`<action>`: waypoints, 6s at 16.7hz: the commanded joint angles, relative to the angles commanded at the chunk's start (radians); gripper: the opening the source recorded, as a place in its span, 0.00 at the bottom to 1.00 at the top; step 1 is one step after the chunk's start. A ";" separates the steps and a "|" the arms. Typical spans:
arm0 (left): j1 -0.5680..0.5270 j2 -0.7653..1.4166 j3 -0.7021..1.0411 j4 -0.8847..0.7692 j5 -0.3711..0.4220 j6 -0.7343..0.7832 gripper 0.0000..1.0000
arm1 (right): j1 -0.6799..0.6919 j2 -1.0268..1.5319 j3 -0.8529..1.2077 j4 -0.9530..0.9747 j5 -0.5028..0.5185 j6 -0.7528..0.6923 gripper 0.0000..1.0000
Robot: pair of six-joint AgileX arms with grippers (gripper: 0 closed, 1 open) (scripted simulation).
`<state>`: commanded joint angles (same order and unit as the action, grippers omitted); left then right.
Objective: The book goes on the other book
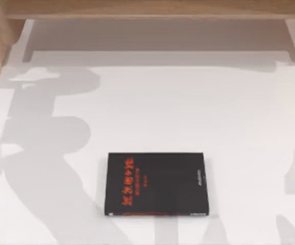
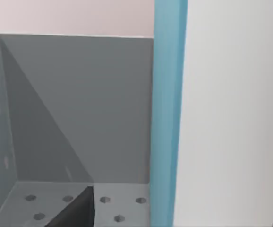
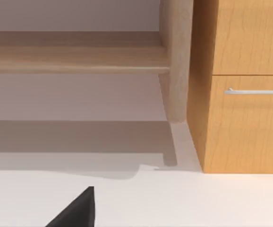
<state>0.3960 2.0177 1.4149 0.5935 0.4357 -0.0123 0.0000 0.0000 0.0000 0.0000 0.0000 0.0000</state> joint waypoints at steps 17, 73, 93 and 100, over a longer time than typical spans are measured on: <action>-0.027 0.100 0.152 -0.051 -0.026 -0.001 0.85 | 0.000 0.000 0.000 0.000 0.000 0.000 1.00; -1.575 -0.349 -0.558 -0.606 -1.366 0.649 0.00 | 0.000 0.000 0.000 0.000 0.000 0.000 1.00; -1.673 -0.265 -0.643 -0.652 -1.395 0.632 0.15 | 0.000 0.000 0.000 0.000 0.000 0.000 1.00; -1.673 -0.265 -0.643 -0.652 -1.395 0.632 0.68 | 0.000 0.000 0.000 0.000 0.000 0.000 1.00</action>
<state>-1.2773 1.7525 0.7722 -0.0584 -0.9589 0.6199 0.0000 0.0000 0.0000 0.0000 0.0000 0.0000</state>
